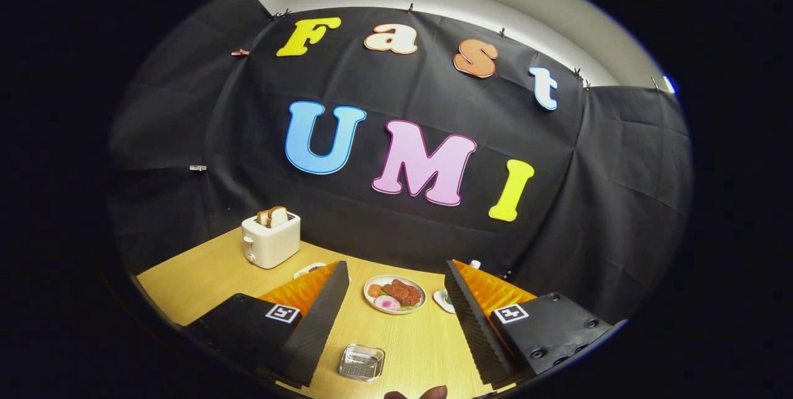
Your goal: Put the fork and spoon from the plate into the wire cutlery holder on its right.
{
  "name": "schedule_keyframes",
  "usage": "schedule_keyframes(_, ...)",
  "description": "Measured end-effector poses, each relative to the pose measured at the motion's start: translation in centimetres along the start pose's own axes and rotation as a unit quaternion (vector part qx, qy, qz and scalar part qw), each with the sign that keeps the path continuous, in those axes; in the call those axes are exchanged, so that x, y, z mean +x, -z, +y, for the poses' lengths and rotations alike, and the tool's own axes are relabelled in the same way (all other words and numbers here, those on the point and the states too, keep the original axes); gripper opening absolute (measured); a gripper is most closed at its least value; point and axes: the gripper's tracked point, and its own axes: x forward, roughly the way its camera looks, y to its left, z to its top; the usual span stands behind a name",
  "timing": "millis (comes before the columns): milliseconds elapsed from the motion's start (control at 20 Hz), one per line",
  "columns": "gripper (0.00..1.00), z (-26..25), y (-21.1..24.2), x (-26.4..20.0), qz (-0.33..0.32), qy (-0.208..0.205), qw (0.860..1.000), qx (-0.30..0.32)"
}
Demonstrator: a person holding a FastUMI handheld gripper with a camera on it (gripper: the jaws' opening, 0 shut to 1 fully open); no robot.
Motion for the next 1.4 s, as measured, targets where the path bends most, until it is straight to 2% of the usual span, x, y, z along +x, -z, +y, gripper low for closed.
schedule_keyframes(200,0.97,1.7,-0.3,0.5,0.007,-0.022,1.000,0.010)
schedule_keyframes(300,0.97,5.0,0.5,0.8,0.033,-0.071,0.997,0.027)
schedule_keyframes(400,0.98,10.5,4.4,-0.2,0.131,-0.150,0.978,0.055)
schedule_keyframes(450,0.98,13.2,7.0,-0.9,0.191,-0.181,0.962,0.069)
schedule_keyframes(600,0.94,18.7,13.7,-2.1,0.314,-0.221,0.920,0.079)
schedule_keyframes(750,0.80,22.1,19.5,-2.0,0.384,-0.221,0.894,0.063)
schedule_keyframes(850,0.76,23.6,22.2,-1.8,0.413,-0.216,0.884,0.048)
schedule_keyframes(950,0.76,24.6,24.8,-0.9,0.441,-0.205,0.873,0.034)
schedule_keyframes(1050,0.67,25.5,26.7,-0.3,0.471,-0.186,0.862,0.032)
schedule_keyframes(1200,0.68,25.7,29.1,0.5,0.503,-0.161,0.849,0.004)
schedule_keyframes(1400,0.67,26.4,32.2,0.4,0.545,-0.129,0.828,0.007)
